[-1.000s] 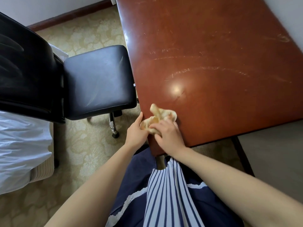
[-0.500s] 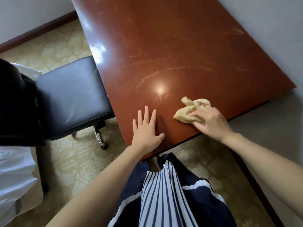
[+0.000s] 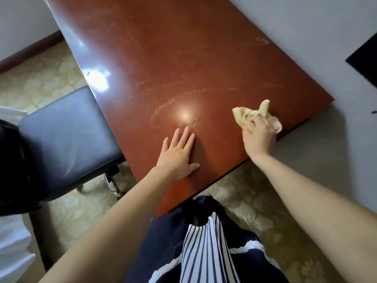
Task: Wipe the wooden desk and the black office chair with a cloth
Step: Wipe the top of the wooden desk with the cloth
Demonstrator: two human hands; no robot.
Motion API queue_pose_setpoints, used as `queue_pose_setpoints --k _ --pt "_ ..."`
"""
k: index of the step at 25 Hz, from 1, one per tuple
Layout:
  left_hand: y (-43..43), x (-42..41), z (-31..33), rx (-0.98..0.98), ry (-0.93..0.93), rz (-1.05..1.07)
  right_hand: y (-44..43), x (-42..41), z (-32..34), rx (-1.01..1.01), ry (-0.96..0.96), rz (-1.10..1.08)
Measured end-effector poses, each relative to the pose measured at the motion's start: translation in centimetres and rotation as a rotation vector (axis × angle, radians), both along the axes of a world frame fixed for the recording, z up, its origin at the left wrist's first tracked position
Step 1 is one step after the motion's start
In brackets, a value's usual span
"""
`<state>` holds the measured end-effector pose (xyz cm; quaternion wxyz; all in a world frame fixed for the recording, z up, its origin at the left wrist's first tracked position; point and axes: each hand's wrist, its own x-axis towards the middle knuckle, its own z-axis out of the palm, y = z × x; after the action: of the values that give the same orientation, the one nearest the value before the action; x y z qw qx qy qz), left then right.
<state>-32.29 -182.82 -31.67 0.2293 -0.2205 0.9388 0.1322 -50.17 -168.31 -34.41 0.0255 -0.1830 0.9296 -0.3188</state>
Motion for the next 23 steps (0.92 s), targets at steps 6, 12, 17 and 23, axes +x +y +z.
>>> queue_pose_setpoints --k 6,12,17,23 --pt "-1.7 -2.2 0.3 0.001 -0.024 -0.186 1.2 7.4 0.4 0.02 0.067 0.426" --pt "-2.7 -6.2 0.8 0.028 -0.078 -0.391 3.3 9.7 0.9 0.004 0.072 0.547" --pt "-1.8 -9.0 0.5 0.01 -0.099 -0.44 4.4 6.9 0.3 0.057 0.178 0.448" --pt "0.1 -12.6 0.1 -0.089 -0.084 -0.355 6.8 -4.7 0.4 0.161 0.172 0.167"
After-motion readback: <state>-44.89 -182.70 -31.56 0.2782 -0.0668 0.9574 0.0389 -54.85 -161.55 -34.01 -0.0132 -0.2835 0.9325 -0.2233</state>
